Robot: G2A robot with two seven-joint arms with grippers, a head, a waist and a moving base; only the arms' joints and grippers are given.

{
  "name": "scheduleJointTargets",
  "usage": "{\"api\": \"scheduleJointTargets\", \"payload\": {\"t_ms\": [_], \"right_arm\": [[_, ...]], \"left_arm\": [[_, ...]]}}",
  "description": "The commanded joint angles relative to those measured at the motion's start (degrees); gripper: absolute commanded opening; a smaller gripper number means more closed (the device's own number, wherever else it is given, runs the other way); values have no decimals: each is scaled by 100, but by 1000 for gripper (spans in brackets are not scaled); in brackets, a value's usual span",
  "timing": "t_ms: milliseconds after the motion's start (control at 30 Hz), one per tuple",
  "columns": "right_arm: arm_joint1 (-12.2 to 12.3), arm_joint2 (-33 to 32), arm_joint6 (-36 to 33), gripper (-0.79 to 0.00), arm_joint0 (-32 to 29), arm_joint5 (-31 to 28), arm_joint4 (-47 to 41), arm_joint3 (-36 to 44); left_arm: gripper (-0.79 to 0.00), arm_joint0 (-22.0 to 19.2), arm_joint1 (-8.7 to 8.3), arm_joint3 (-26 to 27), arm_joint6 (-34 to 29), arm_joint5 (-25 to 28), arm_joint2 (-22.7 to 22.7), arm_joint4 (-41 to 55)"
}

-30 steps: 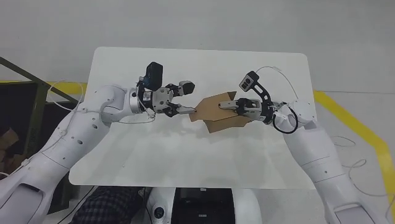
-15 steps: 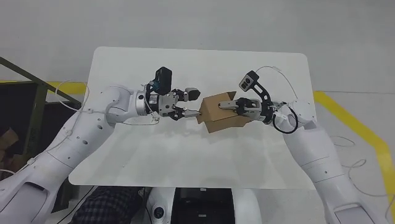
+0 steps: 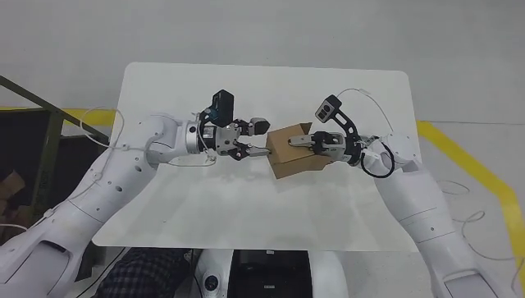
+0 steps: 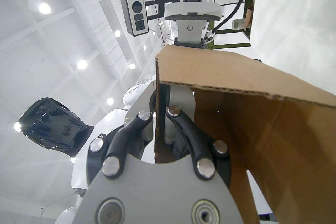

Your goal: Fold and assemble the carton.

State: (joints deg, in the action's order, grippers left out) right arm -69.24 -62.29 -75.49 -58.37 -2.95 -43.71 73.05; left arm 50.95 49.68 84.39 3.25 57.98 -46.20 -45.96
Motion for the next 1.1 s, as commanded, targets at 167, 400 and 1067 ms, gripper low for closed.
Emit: {"api": "scheduleJointTargets", "payload": {"t_ms": [167,400,1067], "right_arm": [[7,-10,2,-785,-16,13,5,14],[10,-7,29,-785,-26,33,8,42],[-2,54,29,-785,7,70,-20,6]], "left_arm": [[-376,-20,83,-7,-62,2,30,-33],[-376,-36,149,5,-147,2,18,-74],[-366,-43,308,21,-367,2,-74,2]]}}
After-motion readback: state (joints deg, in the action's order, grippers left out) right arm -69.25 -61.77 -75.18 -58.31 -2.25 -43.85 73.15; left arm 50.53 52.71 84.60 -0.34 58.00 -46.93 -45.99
